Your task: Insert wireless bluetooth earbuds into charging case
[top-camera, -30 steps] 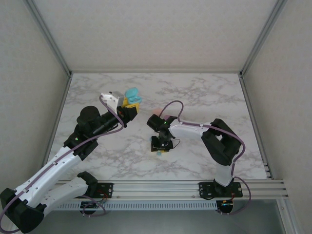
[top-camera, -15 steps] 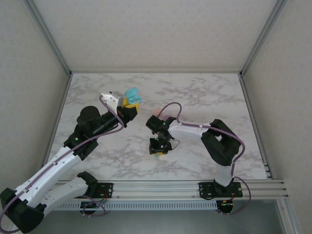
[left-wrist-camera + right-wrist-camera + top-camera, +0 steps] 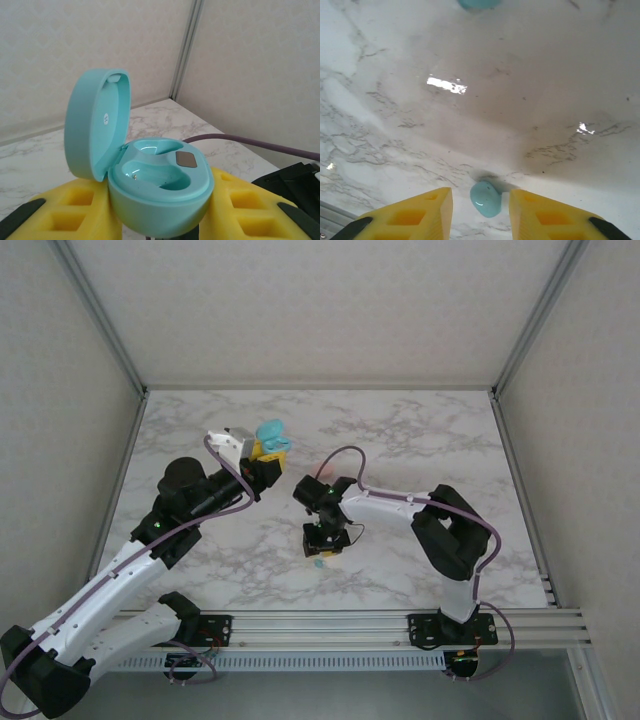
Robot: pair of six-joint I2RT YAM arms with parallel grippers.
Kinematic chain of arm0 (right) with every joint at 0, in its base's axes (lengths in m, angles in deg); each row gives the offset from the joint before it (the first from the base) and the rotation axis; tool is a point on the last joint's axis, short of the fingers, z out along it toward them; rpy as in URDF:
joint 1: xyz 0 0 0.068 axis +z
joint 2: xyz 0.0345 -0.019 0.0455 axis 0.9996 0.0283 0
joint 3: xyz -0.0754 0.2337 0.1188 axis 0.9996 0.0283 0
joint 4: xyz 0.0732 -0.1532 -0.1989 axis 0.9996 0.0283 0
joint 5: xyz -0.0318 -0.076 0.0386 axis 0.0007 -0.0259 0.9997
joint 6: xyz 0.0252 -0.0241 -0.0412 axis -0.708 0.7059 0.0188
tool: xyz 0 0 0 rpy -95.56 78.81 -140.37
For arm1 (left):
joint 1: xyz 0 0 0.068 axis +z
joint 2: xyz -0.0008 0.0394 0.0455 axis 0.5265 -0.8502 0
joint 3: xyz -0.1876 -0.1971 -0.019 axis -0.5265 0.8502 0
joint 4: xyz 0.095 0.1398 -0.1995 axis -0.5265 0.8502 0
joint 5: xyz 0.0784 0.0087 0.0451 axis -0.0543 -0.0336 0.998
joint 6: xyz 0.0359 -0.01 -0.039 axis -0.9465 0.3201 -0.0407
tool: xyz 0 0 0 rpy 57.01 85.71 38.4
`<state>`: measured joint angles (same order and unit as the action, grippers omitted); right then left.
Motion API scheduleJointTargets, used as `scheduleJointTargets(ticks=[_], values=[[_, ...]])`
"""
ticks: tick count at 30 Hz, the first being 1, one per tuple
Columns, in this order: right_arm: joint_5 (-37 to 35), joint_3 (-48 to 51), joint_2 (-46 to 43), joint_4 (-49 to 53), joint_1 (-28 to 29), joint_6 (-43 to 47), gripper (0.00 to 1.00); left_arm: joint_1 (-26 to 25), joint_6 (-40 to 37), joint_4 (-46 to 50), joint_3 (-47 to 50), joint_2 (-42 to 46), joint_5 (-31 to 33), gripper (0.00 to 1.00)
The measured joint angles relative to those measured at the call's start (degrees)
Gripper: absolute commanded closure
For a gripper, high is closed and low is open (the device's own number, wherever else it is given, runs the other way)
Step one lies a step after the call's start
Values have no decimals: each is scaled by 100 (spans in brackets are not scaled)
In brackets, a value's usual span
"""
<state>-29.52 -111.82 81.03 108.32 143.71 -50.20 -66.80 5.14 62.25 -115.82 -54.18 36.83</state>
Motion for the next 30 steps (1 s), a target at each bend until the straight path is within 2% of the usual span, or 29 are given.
scheduleJointTargets(ticks=[15,30], values=[[-345,-822,566,892,247,1156,65,0,-26,7,0,254,234,69],[-350,-1067,968,1239,286,1613,69,0,-26,94,0,323,304,69]])
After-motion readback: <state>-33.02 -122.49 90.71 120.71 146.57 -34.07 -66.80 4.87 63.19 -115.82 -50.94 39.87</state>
